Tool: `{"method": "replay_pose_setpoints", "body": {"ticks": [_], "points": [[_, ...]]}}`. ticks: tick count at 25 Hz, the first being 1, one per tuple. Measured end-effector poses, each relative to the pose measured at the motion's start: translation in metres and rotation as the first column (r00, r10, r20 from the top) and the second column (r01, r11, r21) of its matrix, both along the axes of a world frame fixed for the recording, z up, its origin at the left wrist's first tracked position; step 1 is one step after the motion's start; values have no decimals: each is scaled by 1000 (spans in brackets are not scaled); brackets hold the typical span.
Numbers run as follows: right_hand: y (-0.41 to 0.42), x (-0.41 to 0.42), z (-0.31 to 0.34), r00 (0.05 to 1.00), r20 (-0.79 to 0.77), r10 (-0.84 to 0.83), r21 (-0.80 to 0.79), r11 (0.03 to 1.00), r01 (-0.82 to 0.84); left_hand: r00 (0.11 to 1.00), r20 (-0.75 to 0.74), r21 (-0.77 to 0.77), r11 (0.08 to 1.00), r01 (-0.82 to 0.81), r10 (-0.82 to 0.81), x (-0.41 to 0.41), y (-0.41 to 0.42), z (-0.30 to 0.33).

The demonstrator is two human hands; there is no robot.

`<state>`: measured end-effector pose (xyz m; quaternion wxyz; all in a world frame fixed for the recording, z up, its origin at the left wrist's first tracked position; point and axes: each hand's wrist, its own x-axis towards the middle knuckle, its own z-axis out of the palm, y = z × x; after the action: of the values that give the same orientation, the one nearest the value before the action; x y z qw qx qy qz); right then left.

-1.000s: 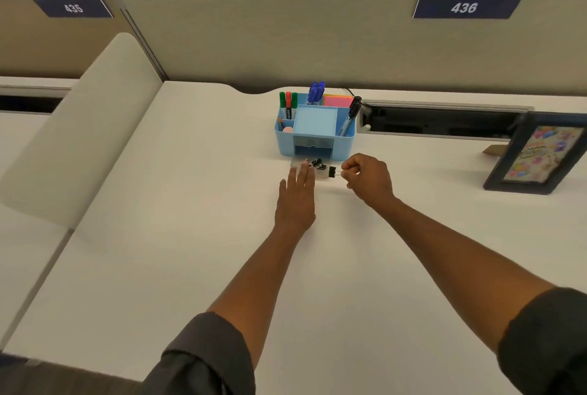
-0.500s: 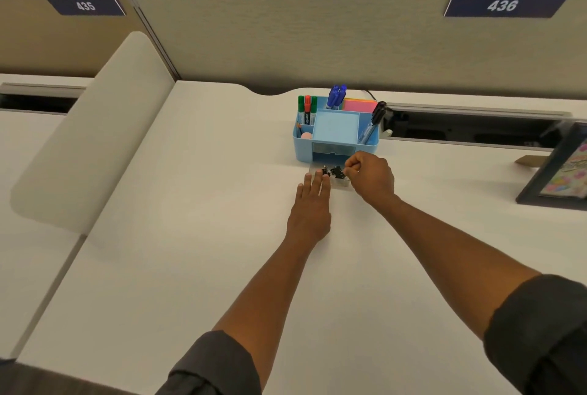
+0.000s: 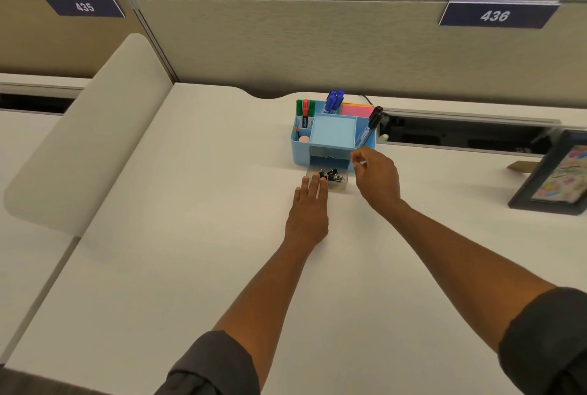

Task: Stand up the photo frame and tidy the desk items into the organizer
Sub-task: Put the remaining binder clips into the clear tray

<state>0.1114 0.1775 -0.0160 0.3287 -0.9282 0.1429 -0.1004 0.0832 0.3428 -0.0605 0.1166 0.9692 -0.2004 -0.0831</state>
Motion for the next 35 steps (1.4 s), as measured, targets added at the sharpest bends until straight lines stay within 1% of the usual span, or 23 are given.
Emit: {"method": "replay_pose_setpoints", "body": {"ticks": [2,4,7,9,13,18,27,35], "points": [[0,-1,9,997,50,59,-60,997,-56,998,57,10,1000,-7,6,-3,0,-1],[2,3,18,991,31,131,-121,985,-126,994,111,-4,1000,2,-1,-6,1,-1],[6,11,25,976,-100,192,-185,961,-208,996,89,-35,999,29,-26,-12,2,0],[8,16,26,966,-163,202,-216,948,-235,998,57,-49,998,24,-22,-13,2,2],[7,20,27,957,-208,201,-263,931,-252,999,44,-57,998,33,-31,-9,-1,2],[0,22,26,961,-208,180,-189,957,-220,999,15,-57,998,30,-30,-5,-5,0],[-5,23,23,956,-219,197,-188,952,-240,999,-34,-22,999,26,-26,11,-18,1],[-13,24,19,937,-239,254,-176,938,-299,999,-29,3,999,36,-36,35,-29,12]]}}
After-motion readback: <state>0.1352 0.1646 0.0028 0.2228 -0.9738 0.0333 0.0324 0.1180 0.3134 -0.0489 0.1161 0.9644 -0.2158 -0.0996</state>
